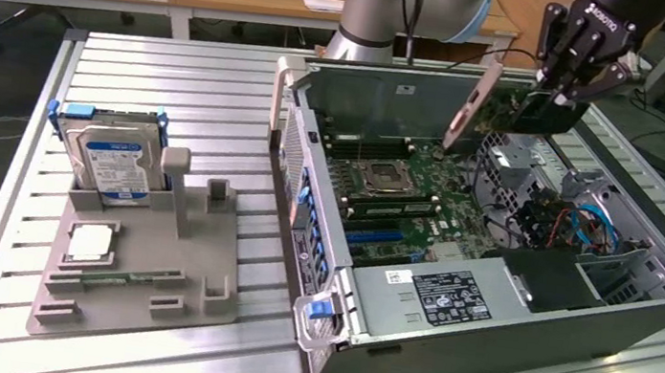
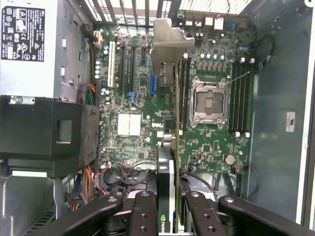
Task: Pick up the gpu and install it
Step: 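Insert the gpu into the slot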
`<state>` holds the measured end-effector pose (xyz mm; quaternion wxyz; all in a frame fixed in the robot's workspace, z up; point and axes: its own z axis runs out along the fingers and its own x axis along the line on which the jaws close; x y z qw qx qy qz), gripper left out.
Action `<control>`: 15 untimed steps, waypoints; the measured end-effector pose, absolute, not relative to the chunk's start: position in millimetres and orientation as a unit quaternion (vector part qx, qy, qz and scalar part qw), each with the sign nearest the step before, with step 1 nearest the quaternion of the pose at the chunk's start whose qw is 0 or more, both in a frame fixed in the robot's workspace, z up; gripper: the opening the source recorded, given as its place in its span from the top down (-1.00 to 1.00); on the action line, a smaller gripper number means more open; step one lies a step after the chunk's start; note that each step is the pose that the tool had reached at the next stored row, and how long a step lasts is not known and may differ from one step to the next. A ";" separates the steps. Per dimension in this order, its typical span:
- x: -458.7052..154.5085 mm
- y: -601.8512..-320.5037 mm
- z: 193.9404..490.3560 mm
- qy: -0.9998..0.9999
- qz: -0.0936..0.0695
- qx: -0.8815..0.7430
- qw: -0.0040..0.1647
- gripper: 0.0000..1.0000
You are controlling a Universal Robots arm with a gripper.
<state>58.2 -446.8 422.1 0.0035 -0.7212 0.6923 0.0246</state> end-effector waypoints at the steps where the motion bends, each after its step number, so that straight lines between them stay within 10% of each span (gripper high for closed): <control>1: 57.4 -446.7 421.1 0.692 0.023 -0.721 0.005 0.47; 15: 50.8 -445.6 407.2 0.696 0.017 -0.718 0.009 0.47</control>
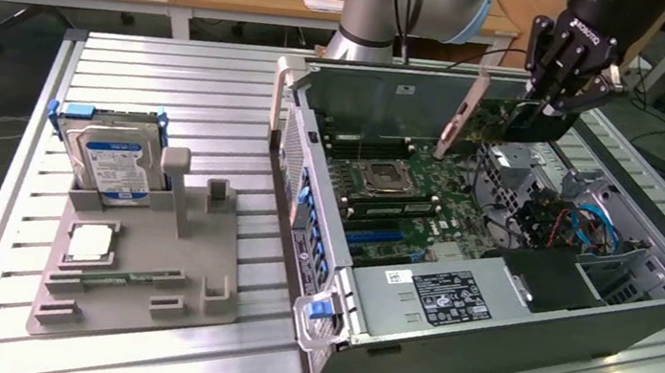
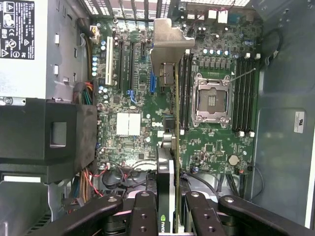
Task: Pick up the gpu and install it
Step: 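Insert the gpu into the slot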
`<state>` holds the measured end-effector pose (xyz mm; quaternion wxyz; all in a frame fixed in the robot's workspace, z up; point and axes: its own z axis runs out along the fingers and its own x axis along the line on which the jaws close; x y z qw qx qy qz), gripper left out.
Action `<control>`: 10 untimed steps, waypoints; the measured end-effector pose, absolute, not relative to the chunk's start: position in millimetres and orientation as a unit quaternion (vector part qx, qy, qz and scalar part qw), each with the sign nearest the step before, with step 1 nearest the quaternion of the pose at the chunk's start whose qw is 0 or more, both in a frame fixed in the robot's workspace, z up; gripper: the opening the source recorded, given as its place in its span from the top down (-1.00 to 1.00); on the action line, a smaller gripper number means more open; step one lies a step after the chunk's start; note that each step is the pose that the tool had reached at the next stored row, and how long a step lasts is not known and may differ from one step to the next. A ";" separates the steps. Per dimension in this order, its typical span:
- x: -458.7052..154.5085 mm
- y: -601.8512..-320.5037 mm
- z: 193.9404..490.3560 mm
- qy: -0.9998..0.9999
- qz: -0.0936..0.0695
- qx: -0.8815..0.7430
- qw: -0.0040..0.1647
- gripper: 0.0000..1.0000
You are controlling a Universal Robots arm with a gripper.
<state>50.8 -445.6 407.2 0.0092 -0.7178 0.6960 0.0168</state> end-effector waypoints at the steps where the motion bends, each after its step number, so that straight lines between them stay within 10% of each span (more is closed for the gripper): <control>1: 50.3 -445.6 406.6 0.698 0.017 -0.716 0.009 0.47; 10: 41.0 -445.4 397.1 0.702 0.015 -0.712 0.011 0.47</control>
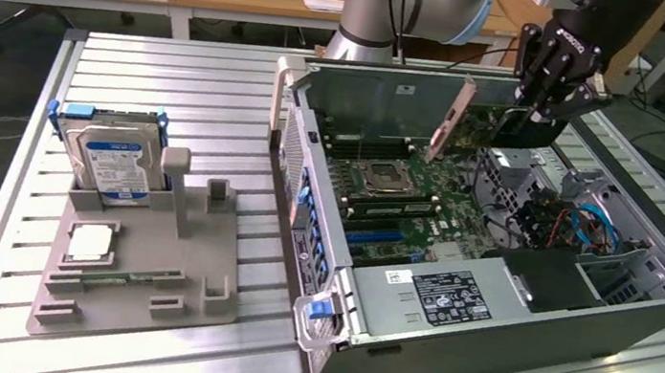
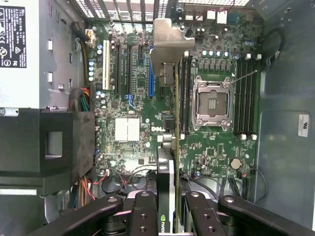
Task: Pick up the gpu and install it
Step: 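Insert the gpu into the slot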
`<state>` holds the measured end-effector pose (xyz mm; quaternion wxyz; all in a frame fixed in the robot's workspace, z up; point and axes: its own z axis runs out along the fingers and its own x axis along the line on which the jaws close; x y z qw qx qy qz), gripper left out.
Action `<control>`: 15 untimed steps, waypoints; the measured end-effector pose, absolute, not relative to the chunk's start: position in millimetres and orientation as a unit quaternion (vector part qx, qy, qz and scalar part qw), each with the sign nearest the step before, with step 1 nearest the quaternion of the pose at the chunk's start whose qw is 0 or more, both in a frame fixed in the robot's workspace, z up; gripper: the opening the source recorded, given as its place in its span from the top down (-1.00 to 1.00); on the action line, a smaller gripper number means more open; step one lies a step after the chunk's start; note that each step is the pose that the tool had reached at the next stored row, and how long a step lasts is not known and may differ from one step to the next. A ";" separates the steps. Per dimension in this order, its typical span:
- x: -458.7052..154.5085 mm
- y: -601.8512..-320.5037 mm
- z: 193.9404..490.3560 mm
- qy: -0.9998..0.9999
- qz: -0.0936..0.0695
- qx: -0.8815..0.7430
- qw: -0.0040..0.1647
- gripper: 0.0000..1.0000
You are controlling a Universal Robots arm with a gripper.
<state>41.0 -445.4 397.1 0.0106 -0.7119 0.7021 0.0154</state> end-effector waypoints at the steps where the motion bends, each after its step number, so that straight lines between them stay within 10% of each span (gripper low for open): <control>1: 41.0 -445.4 397.0 0.702 0.015 -0.712 0.011 0.47; 15: 41.0 -445.4 381.3 0.702 0.015 -0.712 0.011 0.47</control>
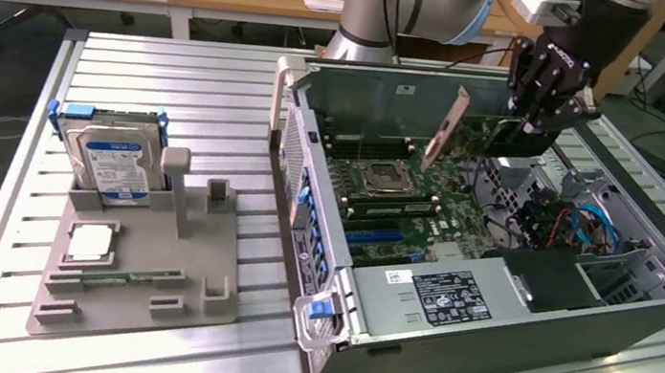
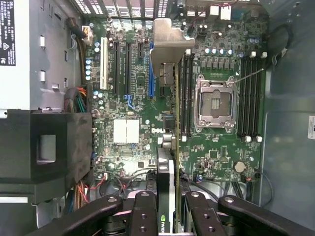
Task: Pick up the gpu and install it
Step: 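Insert the gpu into the slot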
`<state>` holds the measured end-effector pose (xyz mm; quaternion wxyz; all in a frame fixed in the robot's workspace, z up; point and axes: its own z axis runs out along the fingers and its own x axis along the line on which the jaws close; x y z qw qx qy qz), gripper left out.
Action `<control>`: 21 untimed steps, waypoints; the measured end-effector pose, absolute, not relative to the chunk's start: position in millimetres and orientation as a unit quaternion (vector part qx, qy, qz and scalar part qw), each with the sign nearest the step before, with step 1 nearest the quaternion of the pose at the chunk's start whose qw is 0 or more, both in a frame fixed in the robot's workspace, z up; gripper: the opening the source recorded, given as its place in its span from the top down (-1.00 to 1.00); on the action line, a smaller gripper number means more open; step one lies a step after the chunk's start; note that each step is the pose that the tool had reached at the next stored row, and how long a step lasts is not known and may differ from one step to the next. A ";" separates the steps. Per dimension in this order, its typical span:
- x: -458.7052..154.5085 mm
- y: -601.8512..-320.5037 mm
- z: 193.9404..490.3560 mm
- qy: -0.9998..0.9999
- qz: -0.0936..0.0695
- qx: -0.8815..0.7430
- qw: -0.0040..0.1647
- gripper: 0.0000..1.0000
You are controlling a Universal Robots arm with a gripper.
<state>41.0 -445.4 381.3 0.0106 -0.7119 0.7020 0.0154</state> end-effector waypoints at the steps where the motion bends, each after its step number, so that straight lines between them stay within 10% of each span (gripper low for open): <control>1: 41.0 -445.4 381.0 0.702 0.015 -0.712 0.011 0.47; 21: 41.0 -445.4 368.0 0.702 0.015 -0.712 0.011 0.47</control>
